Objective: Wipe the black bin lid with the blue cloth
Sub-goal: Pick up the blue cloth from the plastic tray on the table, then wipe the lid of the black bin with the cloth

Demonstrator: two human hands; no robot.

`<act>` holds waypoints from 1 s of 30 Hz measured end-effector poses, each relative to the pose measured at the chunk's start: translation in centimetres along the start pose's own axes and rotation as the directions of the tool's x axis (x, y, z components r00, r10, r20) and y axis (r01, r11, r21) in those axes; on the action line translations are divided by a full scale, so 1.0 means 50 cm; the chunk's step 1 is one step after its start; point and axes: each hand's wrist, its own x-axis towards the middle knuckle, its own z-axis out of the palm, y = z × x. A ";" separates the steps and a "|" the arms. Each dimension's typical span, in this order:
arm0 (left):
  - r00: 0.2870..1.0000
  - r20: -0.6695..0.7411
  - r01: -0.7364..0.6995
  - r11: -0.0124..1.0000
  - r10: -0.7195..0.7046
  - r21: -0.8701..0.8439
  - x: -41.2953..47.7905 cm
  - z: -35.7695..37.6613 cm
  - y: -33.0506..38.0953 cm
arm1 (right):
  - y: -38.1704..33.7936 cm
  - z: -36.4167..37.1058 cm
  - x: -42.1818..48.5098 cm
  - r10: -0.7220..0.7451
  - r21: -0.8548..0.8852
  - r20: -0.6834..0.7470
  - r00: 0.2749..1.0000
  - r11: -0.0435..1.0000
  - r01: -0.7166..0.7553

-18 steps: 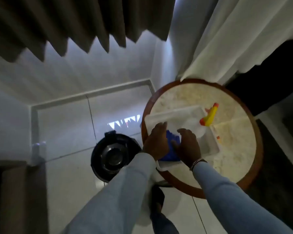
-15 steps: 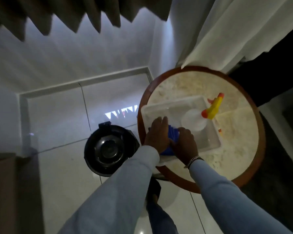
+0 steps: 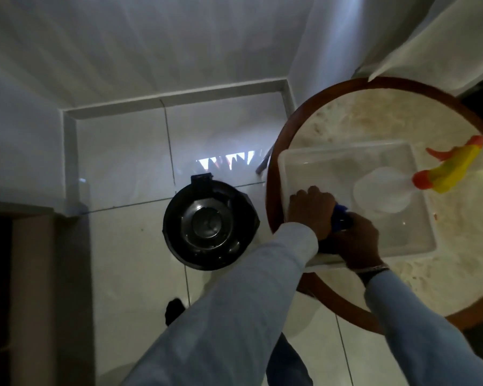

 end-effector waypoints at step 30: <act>0.997 0.048 -0.069 0.986 0.063 0.151 -0.127 0.166 -0.798 | -0.161 0.554 0.062 -0.465 0.245 -0.078 0.882 0.849 0.469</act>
